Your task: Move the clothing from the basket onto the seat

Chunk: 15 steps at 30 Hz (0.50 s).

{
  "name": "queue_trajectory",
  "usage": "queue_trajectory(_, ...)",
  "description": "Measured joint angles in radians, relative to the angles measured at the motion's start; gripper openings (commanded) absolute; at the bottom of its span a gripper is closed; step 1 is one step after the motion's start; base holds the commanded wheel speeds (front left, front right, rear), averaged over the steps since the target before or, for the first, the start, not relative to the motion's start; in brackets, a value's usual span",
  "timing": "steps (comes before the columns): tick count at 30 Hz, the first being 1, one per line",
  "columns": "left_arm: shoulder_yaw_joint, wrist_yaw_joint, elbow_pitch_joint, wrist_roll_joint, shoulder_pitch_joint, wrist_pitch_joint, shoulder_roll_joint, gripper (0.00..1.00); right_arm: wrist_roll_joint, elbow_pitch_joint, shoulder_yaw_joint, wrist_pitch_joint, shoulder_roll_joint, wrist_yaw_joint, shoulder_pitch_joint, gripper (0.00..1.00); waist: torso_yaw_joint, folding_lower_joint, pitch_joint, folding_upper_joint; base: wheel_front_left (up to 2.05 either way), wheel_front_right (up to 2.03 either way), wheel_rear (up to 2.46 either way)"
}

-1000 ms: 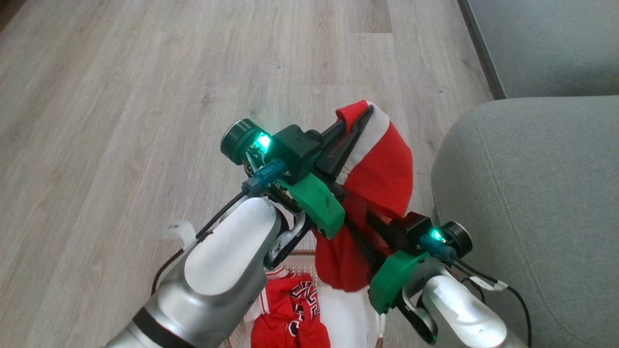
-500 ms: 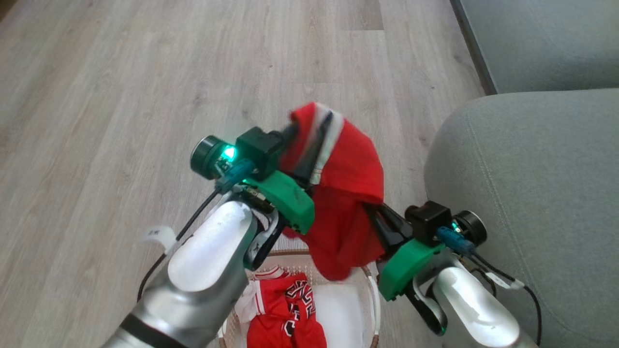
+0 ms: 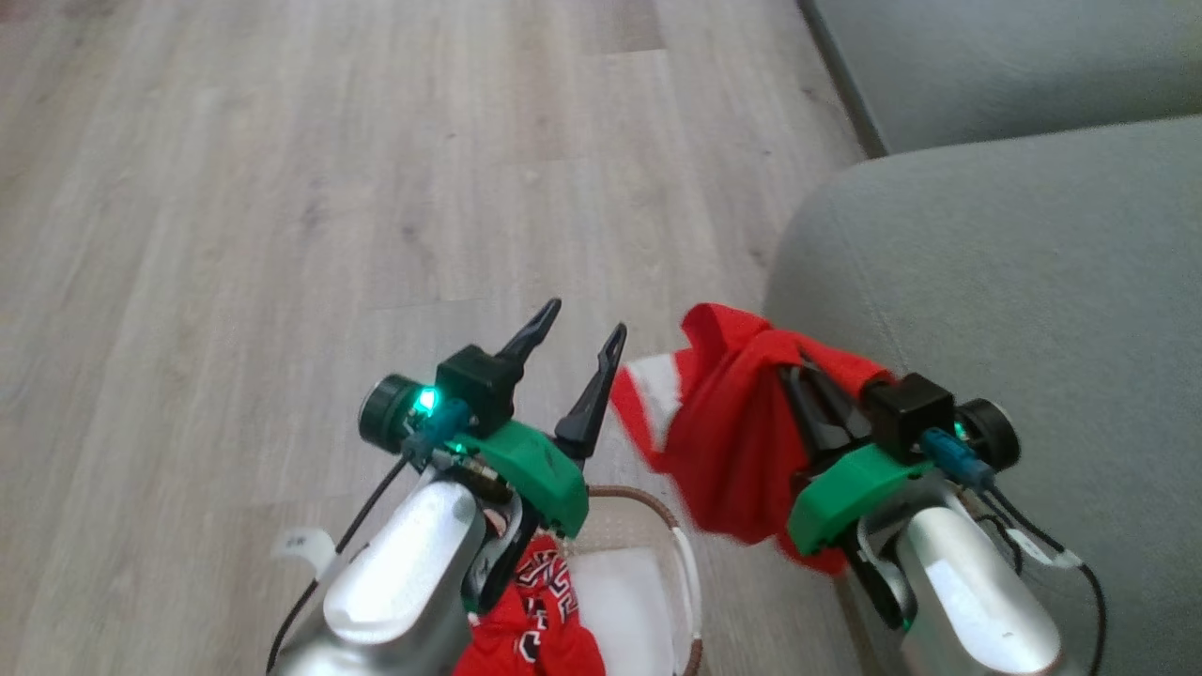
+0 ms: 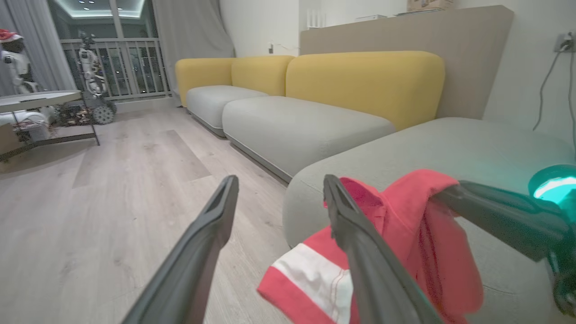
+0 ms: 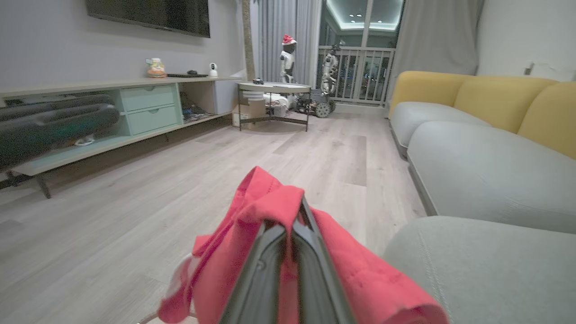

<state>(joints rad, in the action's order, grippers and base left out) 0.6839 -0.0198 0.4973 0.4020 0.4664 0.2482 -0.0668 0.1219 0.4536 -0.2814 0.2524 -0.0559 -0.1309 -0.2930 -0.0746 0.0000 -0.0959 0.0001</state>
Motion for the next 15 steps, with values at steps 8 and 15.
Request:
queue_trajectory(8, -0.002, 0.001, -0.027, -0.01, -0.064, 0.001, 0.003, 1.0, -0.034, -0.05, 0.084, 0.0, -0.015, 0.0, 0.015, 0.0, -0.115, 0.0, 0.011, 0.0, 0.0, 0.0, 0.0)
queue_trajectory(15, -0.017, 0.001, -0.062, -0.038, -0.102, 0.001, 0.009, 1.0, -0.043, -0.083, 0.12, 0.0, -0.042, 0.0, 0.017, 0.0, -0.223, 0.0, 0.03, 0.0, 0.0, 0.0, 0.0)
